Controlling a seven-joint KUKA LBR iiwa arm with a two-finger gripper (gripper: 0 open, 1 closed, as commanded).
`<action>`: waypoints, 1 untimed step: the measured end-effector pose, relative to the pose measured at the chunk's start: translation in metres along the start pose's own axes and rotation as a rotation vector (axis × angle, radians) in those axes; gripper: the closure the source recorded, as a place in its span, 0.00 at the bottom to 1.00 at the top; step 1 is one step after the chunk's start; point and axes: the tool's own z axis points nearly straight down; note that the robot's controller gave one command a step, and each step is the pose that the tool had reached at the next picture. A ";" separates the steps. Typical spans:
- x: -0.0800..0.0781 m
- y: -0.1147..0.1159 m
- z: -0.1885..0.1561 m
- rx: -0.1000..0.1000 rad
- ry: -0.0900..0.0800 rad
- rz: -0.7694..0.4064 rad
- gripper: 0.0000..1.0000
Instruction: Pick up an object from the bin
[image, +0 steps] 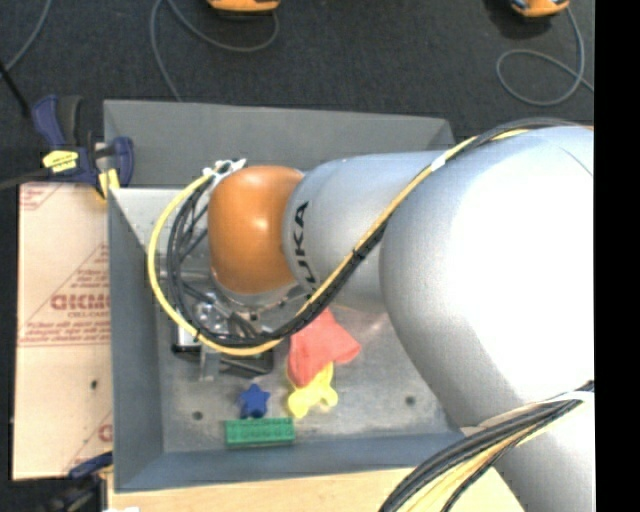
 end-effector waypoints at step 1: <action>-0.002 0.000 -0.016 0.000 -0.005 0.000 1.00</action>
Offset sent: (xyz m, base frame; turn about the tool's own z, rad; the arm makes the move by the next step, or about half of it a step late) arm 0.0000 -0.0002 0.0077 0.0000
